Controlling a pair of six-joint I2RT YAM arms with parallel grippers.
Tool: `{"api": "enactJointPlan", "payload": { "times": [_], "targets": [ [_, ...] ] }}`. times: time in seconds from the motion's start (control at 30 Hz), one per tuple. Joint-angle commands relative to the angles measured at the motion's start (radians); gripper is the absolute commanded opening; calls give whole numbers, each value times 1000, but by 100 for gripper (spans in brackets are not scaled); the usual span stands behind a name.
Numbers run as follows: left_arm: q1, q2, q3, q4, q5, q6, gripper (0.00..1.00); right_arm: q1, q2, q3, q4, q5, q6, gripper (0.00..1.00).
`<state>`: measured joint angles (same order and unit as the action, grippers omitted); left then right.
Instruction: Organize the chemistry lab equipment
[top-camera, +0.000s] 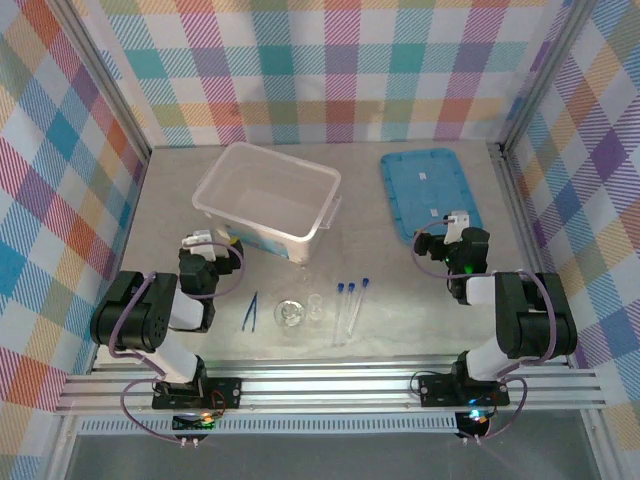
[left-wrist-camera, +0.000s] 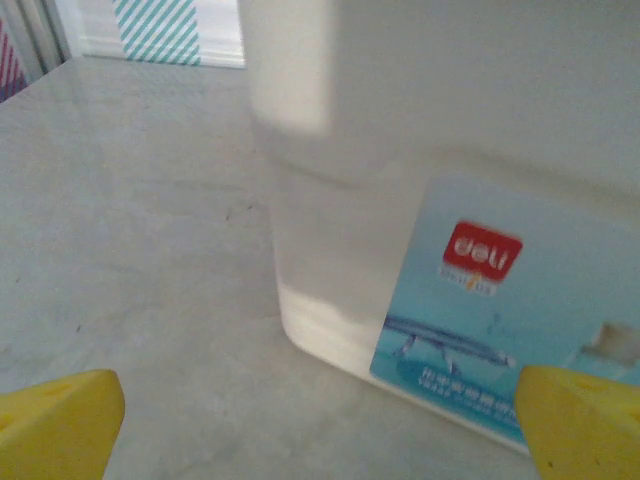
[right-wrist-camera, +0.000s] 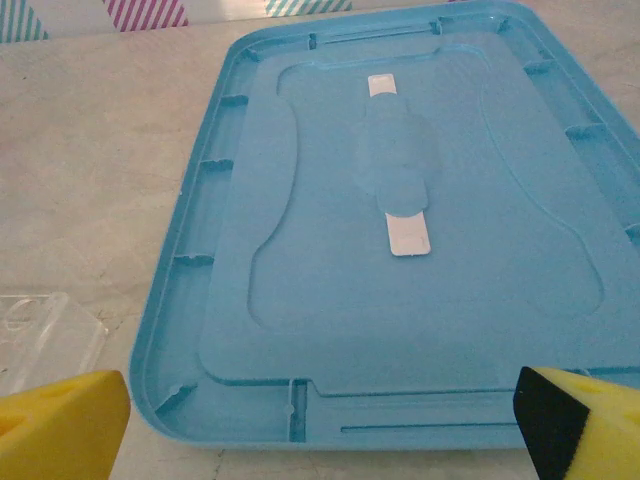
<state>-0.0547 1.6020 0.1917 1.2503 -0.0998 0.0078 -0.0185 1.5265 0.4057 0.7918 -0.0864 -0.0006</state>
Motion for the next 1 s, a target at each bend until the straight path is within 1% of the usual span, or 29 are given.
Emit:
{"api": "enactJointPlan", "payload": {
  "times": [0.0,0.5,0.77,0.8,0.9,0.97],
  "targets": [
    [11,11,-24,101,-21,-13,100,6,8,16,14,1,7,99],
    [10,14,-17,97,-24,-8,100,5,7,16,14,1,9,99],
    [10,8,-28,103,113,36,100,5,8,15,14,-1,10,99],
    [10,9,-26,103,102,33,100,5,7,14,14,-1,10,99],
    [10,8,-26,103,9,0,100,6,8,14,14,-1,10,99],
    [10,8,-27,103,-29,-16,100,6,7,15,13,-1,10,99]
  ]
}}
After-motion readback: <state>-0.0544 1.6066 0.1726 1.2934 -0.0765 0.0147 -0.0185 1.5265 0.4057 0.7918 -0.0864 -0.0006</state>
